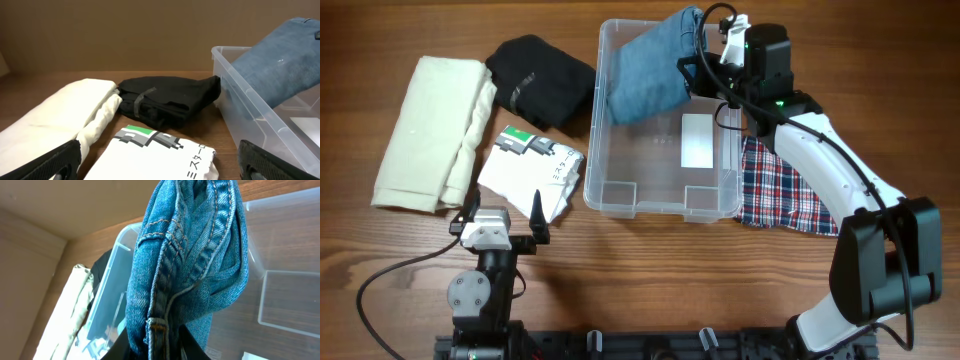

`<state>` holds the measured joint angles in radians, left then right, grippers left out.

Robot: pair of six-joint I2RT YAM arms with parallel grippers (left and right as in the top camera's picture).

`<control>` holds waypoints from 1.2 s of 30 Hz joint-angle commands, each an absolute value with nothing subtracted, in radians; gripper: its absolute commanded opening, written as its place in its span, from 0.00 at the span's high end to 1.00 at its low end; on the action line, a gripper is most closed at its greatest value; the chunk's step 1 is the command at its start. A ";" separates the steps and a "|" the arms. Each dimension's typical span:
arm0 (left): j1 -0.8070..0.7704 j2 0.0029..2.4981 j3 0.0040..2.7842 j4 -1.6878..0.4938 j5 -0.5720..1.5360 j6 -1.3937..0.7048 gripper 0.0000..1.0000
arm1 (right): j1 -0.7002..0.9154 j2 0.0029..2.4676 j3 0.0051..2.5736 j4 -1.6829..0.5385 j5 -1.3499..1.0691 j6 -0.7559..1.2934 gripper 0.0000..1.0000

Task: Pack container
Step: 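Lift the jeans with the right gripper and carry them over the box, then lower the jeans into the box's back half and open the right gripper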

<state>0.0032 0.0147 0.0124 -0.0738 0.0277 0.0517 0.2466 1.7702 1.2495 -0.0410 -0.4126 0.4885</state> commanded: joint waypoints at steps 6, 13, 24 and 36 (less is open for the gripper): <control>0.010 0.007 0.006 -0.075 0.030 0.071 0.00 | 0.250 1.777 1.262 -0.027 -0.442 0.450 0.22; 0.010 0.007 0.006 -0.075 0.030 0.071 0.00 | 0.250 1.777 1.262 -0.082 -0.363 0.368 0.19; 0.010 0.007 0.006 -0.075 0.030 0.071 0.00 | 0.265 1.774 1.401 -0.302 -0.149 0.126 0.22; 0.010 0.007 0.006 -0.075 0.030 0.071 0.00 | 0.310 1.685 1.509 -0.667 0.094 0.240 0.16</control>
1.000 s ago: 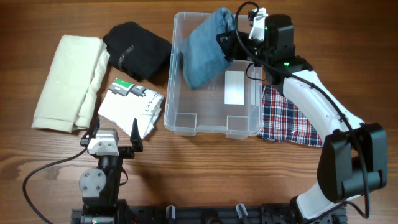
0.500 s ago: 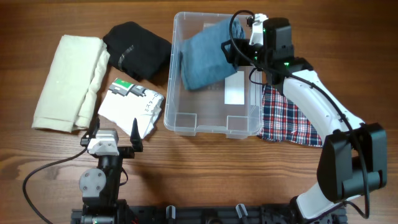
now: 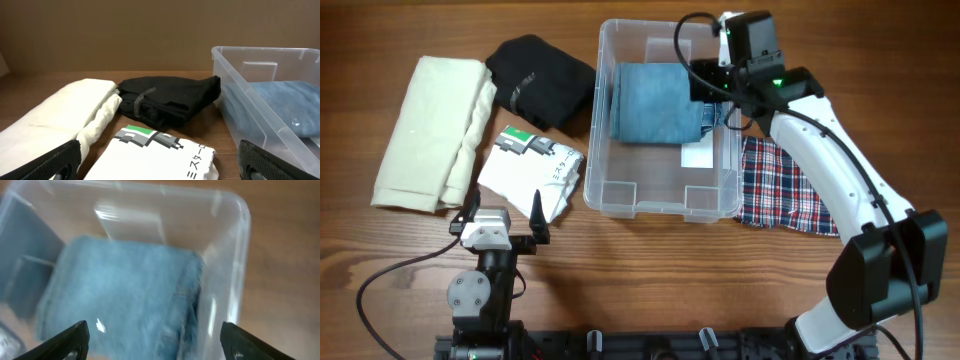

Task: Pack container
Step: 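Lower the jeans into the box's back half and open the right gripper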

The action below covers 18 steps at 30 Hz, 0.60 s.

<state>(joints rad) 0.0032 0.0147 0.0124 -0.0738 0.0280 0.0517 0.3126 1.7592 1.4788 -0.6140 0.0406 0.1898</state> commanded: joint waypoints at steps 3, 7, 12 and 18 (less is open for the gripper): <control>0.010 0.007 0.006 -0.075 0.030 0.071 0.00 | 0.286 1.612 1.509 -0.781 0.108 0.311 0.15; 0.010 0.007 0.006 -0.075 0.030 0.071 0.00 | 0.210 1.530 1.509 -0.951 0.062 0.343 0.10; 0.010 0.007 0.006 -0.075 0.030 0.071 0.00 | 0.089 1.522 1.494 -1.121 0.051 0.341 0.06; 0.010 0.007 0.006 -0.075 0.030 0.071 0.00 | -0.085 1.525 1.478 -1.211 -0.058 0.340 0.01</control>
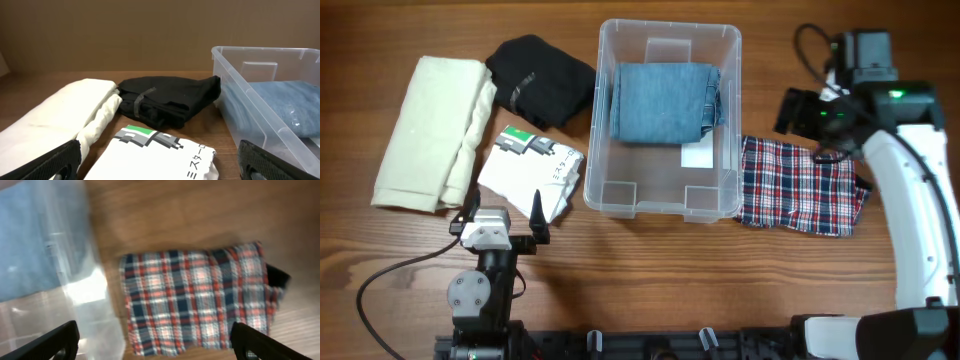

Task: Pack container
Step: 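Lower the jeans into the box's back half and open the right gripper, then move the right gripper to the plaid shirt and grasp its edge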

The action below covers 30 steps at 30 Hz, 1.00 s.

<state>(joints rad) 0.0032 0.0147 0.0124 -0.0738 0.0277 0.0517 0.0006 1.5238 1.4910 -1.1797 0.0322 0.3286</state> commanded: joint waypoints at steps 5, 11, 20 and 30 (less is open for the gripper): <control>0.010 0.007 0.006 -0.075 0.030 0.071 0.00 | -0.221 1.525 1.478 -1.287 -0.061 0.344 0.00; 0.010 0.007 0.006 -0.075 0.030 0.071 0.00 | -0.362 1.525 1.423 -1.291 -0.012 0.369 0.00; 0.010 0.007 0.006 -0.075 0.030 0.071 0.00 | -0.518 1.526 1.050 -0.997 -0.036 0.326 0.00; 0.010 0.007 0.006 -0.075 0.030 0.071 0.00 | -0.525 1.546 0.918 -0.752 -0.159 0.200 0.00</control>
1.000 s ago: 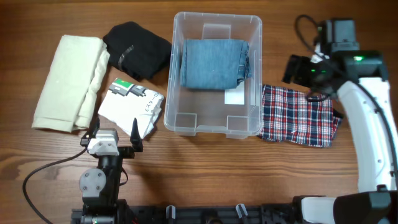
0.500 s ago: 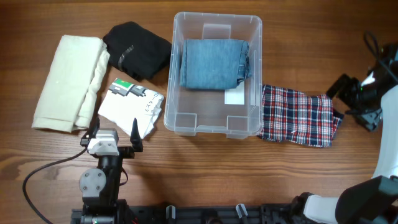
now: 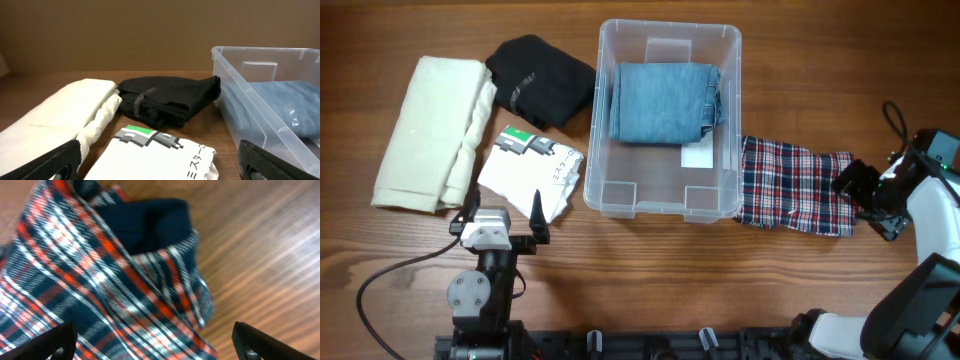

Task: Pack container
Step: 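Move the right gripper to the plaid shirt and grasp its edge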

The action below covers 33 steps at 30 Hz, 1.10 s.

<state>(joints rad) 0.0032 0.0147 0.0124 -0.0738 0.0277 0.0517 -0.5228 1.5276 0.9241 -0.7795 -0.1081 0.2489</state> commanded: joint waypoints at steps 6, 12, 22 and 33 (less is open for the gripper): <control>0.010 0.007 0.006 -0.075 0.030 0.071 0.00 | -0.525 1.571 0.897 -0.686 -0.159 0.183 0.00; 0.010 0.007 0.006 -0.075 0.030 0.071 0.00 | -0.525 1.616 0.809 -0.587 -0.159 0.186 0.00; 0.010 0.007 0.006 -0.075 0.030 0.071 0.00 | -0.525 1.647 0.727 -0.464 -0.268 0.185 0.43; 0.010 0.007 0.006 -0.075 0.030 0.071 0.00 | -0.525 1.610 0.881 -0.577 -0.431 0.237 0.96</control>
